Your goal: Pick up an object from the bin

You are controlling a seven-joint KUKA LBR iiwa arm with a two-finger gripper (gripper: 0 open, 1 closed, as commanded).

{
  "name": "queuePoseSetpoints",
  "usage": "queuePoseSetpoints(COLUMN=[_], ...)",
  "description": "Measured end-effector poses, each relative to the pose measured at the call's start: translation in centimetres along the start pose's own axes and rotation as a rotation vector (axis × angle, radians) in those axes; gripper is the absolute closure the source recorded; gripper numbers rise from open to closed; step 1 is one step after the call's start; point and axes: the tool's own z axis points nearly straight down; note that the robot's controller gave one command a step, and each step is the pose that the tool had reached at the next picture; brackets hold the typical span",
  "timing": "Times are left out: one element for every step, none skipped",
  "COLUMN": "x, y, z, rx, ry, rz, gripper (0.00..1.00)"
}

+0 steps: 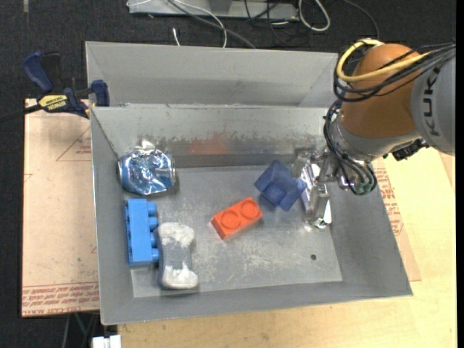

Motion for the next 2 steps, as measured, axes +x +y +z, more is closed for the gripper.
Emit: queuePoseSetpoints(x=[-0.2,-4.1], y=[0.0,2.1], z=[-0.4,12.0], rx=[0.001,-0.002], ry=[-0.007,-0.003], rz=[-0.002,0.131], gripper=[0.00,0.00])
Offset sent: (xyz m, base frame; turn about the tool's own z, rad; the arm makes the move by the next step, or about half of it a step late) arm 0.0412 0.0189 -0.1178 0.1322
